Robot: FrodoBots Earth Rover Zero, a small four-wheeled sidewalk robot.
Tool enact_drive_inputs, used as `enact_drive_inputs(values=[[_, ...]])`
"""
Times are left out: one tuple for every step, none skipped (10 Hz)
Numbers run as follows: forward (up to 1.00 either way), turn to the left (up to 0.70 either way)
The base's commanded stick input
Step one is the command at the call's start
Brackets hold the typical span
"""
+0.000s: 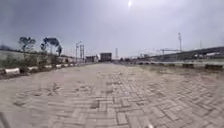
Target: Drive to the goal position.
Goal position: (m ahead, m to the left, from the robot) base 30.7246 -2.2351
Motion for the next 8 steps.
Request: enact_drive_inputs(values=[[1.00, 0.18], [1.00, 0.02], [1.00, 0.01], [1.00, 0.00], [1.00, 0.00], [1.00, 0.00], [1.00, 0.00], [1.00, 0.00]])
